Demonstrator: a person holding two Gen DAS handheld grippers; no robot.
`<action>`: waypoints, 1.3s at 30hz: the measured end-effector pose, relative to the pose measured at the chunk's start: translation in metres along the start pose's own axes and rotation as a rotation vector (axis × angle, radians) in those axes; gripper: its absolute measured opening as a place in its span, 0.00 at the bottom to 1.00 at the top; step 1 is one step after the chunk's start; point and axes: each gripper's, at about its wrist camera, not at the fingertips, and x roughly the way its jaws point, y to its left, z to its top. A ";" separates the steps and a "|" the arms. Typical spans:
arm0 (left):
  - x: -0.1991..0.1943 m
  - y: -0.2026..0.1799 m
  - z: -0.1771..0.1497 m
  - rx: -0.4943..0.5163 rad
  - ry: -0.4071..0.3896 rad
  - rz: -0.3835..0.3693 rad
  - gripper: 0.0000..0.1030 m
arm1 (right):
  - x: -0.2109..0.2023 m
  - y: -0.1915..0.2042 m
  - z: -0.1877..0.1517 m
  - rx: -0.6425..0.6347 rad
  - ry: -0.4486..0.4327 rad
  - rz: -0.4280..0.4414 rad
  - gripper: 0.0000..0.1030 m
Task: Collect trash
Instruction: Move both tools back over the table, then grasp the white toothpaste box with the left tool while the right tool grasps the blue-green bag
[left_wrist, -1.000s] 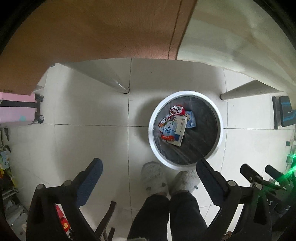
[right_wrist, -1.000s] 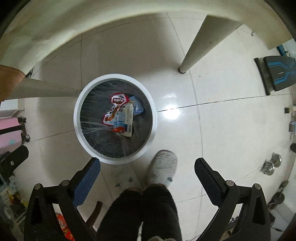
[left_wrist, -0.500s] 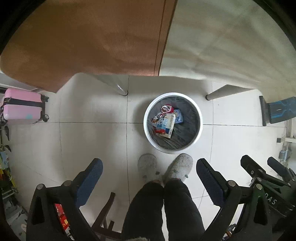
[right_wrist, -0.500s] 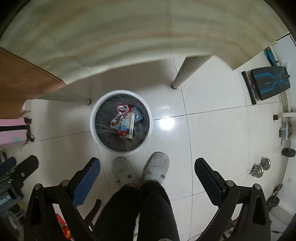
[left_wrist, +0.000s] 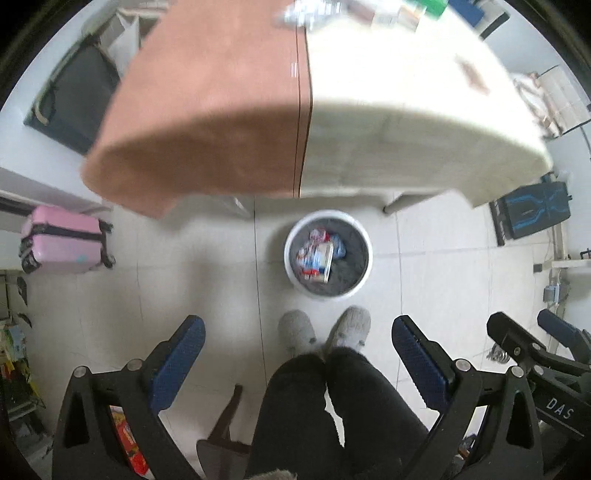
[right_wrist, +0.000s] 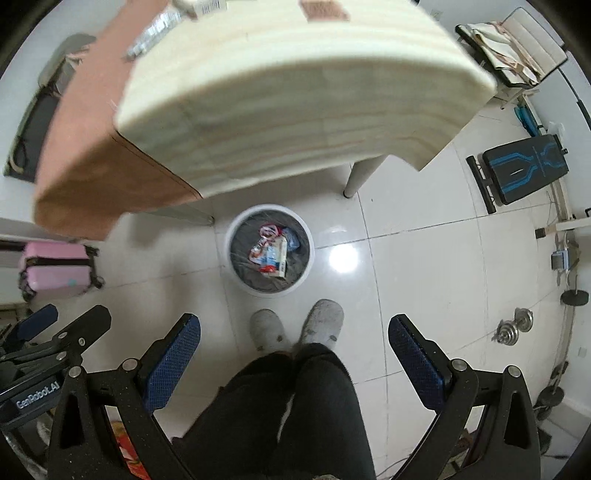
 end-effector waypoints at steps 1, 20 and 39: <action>-0.010 0.000 0.005 -0.001 -0.022 -0.003 1.00 | -0.012 0.001 0.003 0.003 -0.013 0.010 1.00; -0.067 0.002 0.228 -0.181 -0.179 0.114 1.00 | -0.086 -0.010 0.271 0.037 -0.153 0.091 1.00; 0.065 -0.040 0.436 -0.364 0.051 -0.036 0.42 | 0.049 -0.026 0.597 0.191 -0.030 0.097 1.00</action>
